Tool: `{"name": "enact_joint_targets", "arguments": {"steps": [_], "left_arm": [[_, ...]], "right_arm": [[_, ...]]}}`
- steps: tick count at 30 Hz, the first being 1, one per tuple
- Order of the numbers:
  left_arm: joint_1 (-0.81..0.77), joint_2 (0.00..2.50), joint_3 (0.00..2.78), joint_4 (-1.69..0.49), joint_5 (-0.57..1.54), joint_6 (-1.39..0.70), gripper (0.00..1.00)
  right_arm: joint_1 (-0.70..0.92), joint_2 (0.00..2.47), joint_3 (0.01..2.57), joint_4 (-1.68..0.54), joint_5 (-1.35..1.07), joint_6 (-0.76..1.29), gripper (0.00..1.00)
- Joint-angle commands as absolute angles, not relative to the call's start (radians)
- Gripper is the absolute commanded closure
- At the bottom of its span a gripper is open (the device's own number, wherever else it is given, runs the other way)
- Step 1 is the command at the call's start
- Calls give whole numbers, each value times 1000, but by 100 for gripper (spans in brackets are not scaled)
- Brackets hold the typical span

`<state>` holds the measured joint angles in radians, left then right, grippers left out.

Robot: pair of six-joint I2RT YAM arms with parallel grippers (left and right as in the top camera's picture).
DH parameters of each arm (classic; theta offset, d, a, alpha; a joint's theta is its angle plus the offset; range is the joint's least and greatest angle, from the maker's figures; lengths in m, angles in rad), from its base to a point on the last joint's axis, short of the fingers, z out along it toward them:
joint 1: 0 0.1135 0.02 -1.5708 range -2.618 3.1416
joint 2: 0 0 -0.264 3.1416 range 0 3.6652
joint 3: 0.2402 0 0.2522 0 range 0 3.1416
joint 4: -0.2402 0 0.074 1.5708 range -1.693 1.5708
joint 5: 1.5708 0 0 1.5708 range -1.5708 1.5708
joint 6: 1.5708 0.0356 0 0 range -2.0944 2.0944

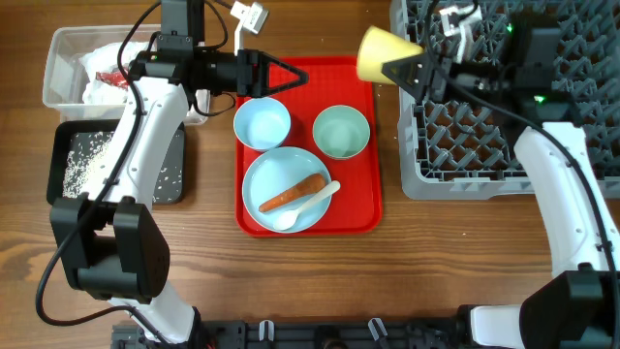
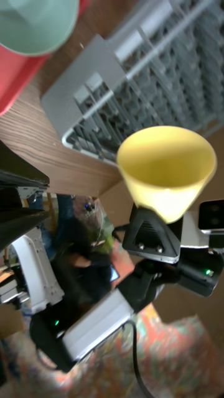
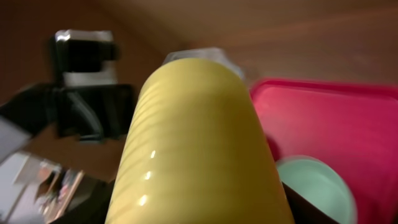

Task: Sort waste into correct bins and load items into the dishwasher rack
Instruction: 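Carry the yellow cup right and place it in the dish rack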

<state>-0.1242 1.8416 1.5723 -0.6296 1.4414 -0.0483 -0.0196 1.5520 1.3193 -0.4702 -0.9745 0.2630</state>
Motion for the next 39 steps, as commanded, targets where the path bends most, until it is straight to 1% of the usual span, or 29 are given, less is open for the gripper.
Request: {"name": "enact_joint_targets", "arguments": {"steps": [1, 4, 8, 10, 16, 19, 23, 26, 31, 35, 39], "left_arm": [[-120, 1829, 1581, -686, 1223, -46, 90], [-123, 1829, 1581, -733, 1107, -46, 90], [-123, 1829, 1581, -776, 1005, -46, 91], [-123, 1829, 1581, -791, 957, -46, 91], [-123, 1829, 1581, -844, 843, -46, 94], [-123, 1829, 1581, -864, 843, -46, 96], [-134, 1829, 1581, -888, 842, -46, 96], [-148, 1829, 1581, -888, 842, -46, 92], [-178, 1829, 1581, -888, 791, -46, 78], [-201, 1829, 1581, -888, 705, -46, 68], [-215, 1829, 1581, -888, 655, -46, 63]], "right_arm": [[-81, 1488, 1360, -618, -709, 192, 51], [-124, 1466, 1409, -759, -578, 164, 51], [-151, 1456, 1511, -977, -286, 156, 51], [-151, 1456, 1539, -1046, -173, 157, 51], [-148, 1476, 1541, -1204, -80, 156, 51], [-138, 1492, 1538, -1258, -40, 157, 50], [-137, 1521, 1537, -1294, -7, 160, 50], [-137, 1552, 1535, -1300, 2, 165, 50], [-137, 1619, 1507, -1299, 0, 182, 50], [-137, 1669, 1490, -1297, -1, 186, 50], [-137, 1714, 1480, -1295, -1, 187, 49]]}}
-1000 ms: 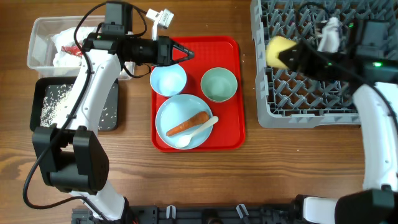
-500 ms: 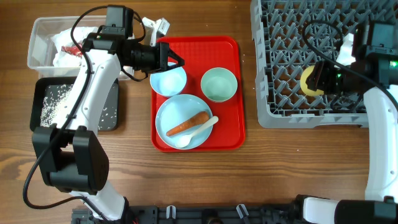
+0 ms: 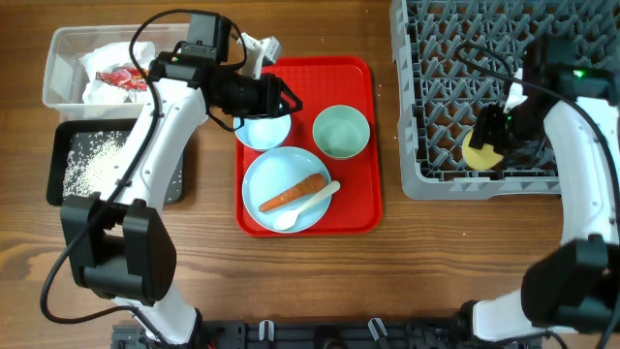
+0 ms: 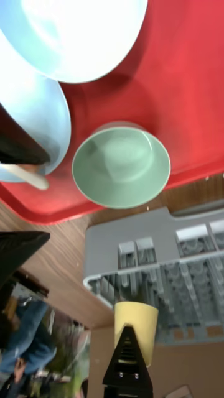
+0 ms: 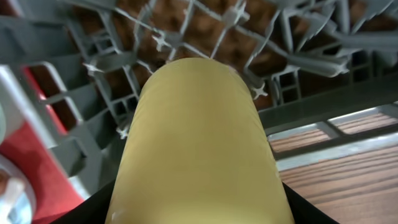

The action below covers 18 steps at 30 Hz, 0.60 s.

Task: Sort waste into correct bins and load items into the dishwasher rack
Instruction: 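Carry the yellow cup right and place it in the dish rack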

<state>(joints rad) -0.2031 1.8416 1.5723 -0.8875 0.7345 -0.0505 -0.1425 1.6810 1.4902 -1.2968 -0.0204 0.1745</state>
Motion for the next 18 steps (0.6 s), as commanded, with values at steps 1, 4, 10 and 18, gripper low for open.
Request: {"name": "enact_joint_targets", "arguments": {"steps": [1, 4, 10, 18], "left_arm": [[-215, 1829, 1581, -888, 654, -46, 62], [-215, 1829, 1581, -888, 653, -46, 60], [-215, 1829, 1581, -888, 653, -46, 52], [-215, 1829, 1581, -888, 653, -46, 51]], "right_arm": [[-137, 1728, 1480, -1296, -1, 187, 49], [-137, 1755, 1480, -1290, -9, 186, 44], [-137, 1778, 1480, -1281, -24, 184, 17], [-137, 1777, 1484, -1264, -88, 160, 8]]}}
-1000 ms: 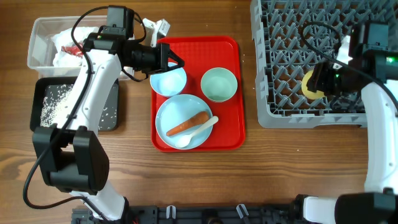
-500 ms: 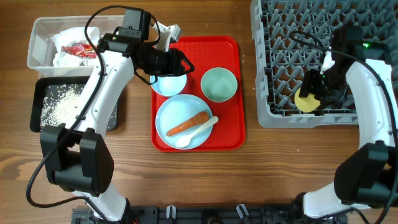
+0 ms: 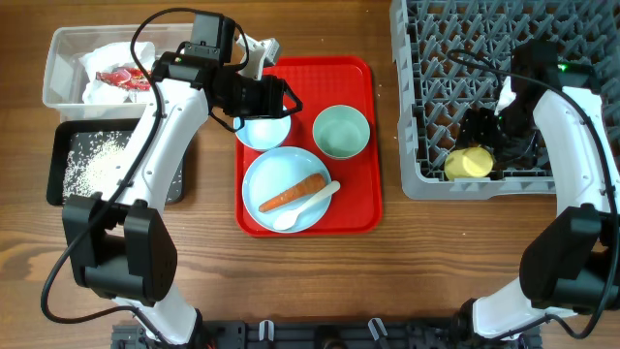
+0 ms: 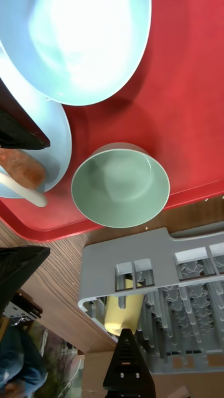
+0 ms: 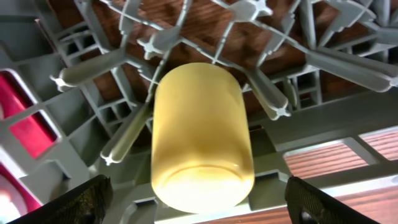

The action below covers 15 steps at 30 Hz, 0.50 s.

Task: Sort waste into correct bins and load items into the dishwasher rack
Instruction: 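Carry the yellow cup right and place it in the dish rack, then grasp the carrot on the blue plate with the left gripper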

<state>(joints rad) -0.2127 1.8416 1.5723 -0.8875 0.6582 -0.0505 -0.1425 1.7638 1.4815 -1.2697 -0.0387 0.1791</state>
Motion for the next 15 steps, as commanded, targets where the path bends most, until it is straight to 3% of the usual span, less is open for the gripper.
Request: {"name": "enact_joint_targets", "arguments": {"steps": [1, 3, 5, 15], "left_arm": [[-215, 1829, 1581, -889, 653, -46, 50], [-217, 1829, 1581, -894, 653, -45, 30], [-219, 1829, 1581, -910, 653, -13, 17], [-297, 1829, 1581, -1183, 566, 281, 6]], "right_arm": [[-137, 1776, 1492, -1265, -101, 156, 8], [-137, 1771, 1524, -1272, -140, 132, 7], [-136, 1754, 1557, -1282, -187, 104, 6], [-63, 1634, 1651, -1286, -201, 78, 4]]}}
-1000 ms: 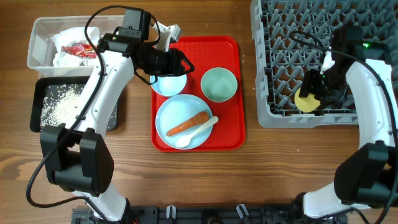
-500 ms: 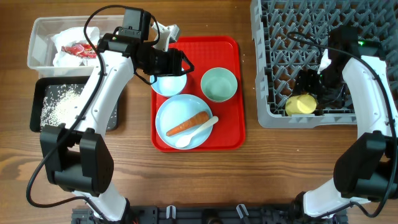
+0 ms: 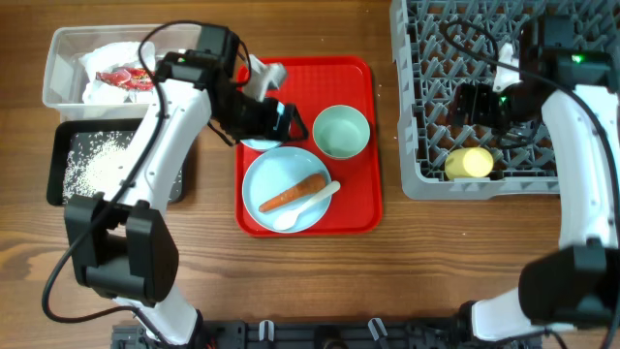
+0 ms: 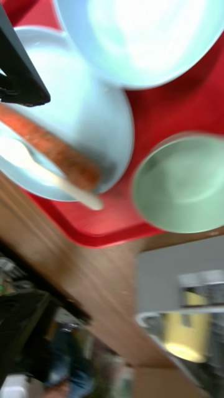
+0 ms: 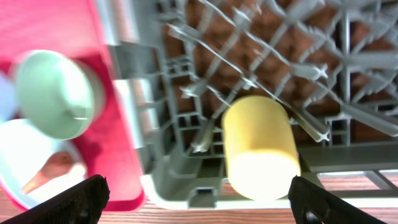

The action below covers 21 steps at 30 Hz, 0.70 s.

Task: Sort waste into correct bins and load items into the dishwasher rack
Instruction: 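Grasp the carrot on the blue plate with the left gripper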

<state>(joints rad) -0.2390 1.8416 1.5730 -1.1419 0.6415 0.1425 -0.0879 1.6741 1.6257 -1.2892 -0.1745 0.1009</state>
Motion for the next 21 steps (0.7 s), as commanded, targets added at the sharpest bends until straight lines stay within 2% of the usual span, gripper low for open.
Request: {"name": "enact_joint_targets", "arguments": {"steps": [1, 10, 14, 21], "left_arm": [[-315, 1829, 1581, -1190, 532, 281, 6], [-463, 1829, 1529, -1248, 105, 168, 12], [-476, 1829, 1444, -1148, 31, 111, 27], [-479, 1829, 1280, -938, 84, 142, 27]], "right_arm": [[-54, 1634, 1649, -1285, -201, 76, 4], [6, 1644, 1623, -1253, -201, 74, 4], [7, 1644, 1623, -1247, -201, 74, 4], [7, 1644, 1623, -1248, -201, 52, 4]]}}
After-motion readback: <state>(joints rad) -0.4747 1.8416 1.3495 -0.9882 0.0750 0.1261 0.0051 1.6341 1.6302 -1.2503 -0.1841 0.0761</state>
